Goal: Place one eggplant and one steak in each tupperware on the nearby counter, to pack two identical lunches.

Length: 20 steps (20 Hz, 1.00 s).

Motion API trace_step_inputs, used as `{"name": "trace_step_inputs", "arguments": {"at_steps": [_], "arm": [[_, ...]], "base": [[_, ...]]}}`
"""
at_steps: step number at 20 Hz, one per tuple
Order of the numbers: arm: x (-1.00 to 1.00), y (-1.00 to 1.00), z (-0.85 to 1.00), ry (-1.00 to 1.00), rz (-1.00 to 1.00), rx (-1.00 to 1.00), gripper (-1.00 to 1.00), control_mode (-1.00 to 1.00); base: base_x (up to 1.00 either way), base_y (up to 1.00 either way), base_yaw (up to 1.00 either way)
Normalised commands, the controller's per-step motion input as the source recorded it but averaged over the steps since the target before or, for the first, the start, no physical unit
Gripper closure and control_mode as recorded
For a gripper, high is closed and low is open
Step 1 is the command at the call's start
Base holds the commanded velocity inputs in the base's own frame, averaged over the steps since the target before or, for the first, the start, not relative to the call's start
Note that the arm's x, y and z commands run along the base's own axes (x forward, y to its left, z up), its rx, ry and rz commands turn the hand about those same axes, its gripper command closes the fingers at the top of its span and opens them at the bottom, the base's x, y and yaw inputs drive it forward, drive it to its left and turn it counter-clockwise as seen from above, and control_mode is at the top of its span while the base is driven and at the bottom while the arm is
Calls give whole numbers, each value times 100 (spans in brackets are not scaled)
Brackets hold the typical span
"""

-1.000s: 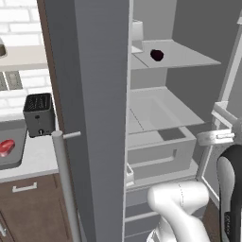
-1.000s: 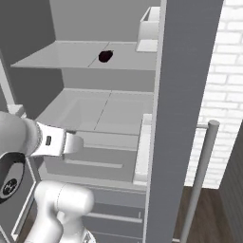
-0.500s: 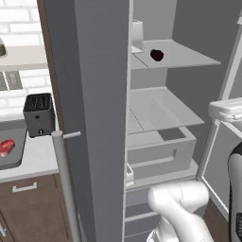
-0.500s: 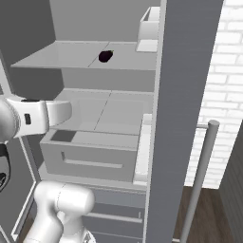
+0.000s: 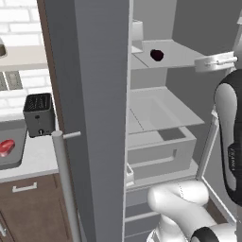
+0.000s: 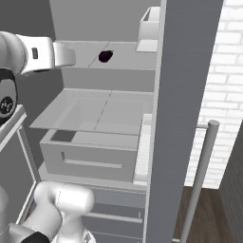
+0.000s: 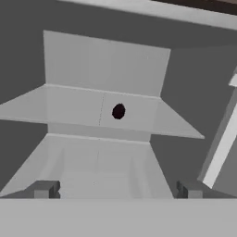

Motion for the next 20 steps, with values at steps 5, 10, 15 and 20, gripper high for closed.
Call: {"name": "trace_step_inputs", "arguments": {"at_steps": [5, 10, 15, 20], "arm": [[32, 2, -22, 0, 0, 0, -100, -100], [97, 11, -15, 0, -10, 4, -100, -100], [68, 3, -14, 0, -11, 17, -100, -100], [84, 0, -64, 0, 0, 13, -100, -100]], "base": [[0, 0, 0], [0, 0, 0], [0, 0, 0], [0, 0, 0]]}}
